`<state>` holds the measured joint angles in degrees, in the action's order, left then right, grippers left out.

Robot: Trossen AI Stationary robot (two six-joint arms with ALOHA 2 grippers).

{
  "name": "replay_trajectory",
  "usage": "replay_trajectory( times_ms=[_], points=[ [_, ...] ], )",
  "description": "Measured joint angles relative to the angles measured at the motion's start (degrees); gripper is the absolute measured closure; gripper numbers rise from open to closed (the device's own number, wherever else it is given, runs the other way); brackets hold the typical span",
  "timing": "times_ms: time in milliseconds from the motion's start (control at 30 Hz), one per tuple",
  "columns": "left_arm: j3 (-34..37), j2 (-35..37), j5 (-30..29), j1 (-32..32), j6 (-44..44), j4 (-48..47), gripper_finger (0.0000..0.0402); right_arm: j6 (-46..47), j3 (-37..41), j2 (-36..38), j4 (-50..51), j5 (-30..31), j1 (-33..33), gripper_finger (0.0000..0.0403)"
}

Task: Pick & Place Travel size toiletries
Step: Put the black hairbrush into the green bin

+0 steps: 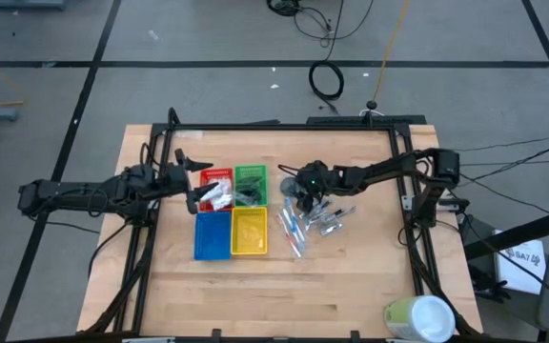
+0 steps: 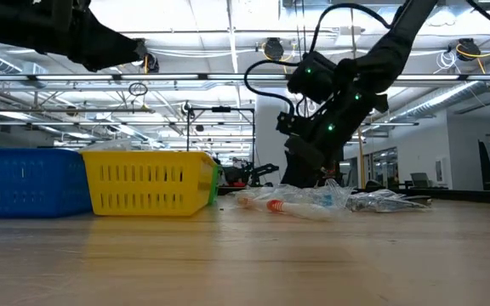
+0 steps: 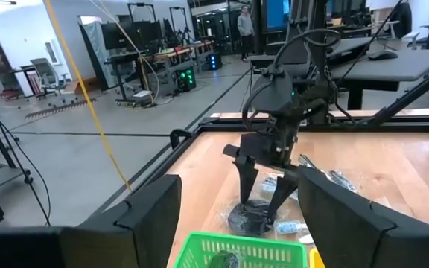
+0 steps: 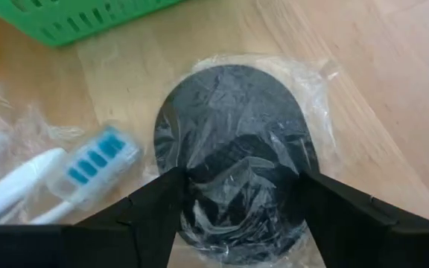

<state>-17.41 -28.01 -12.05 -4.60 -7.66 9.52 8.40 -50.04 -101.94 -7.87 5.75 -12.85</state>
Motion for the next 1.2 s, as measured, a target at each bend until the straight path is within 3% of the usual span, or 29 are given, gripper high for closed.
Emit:
replay_trajectory(
  times_ms=[233, 700, 1000, 1200],
  points=[
    [0.00, -0.10, 0.00, 0.00, 0.31, -1.02, 0.0148, -0.19, -0.05, -0.43, -0.01, 0.07, 0.48, 0.0200],
    [0.00, -0.09, -0.02, 0.00, 0.46, -2.54, 0.0149, -1.29, 0.06, -0.43, 0.34, -0.02, 0.46, 0.0389],
    [0.00, -0.09, -0.02, 0.00, 0.46, -2.51, 0.0149, -4.82, 0.28, 2.04, -1.70, 0.05, 0.46, 0.0401],
    [0.00, -0.09, -0.02, 0.00, 0.46, -2.50, 0.0148, -6.30, 0.21, 9.17, -1.67, 0.08, 0.68, 0.0402]
  ],
)
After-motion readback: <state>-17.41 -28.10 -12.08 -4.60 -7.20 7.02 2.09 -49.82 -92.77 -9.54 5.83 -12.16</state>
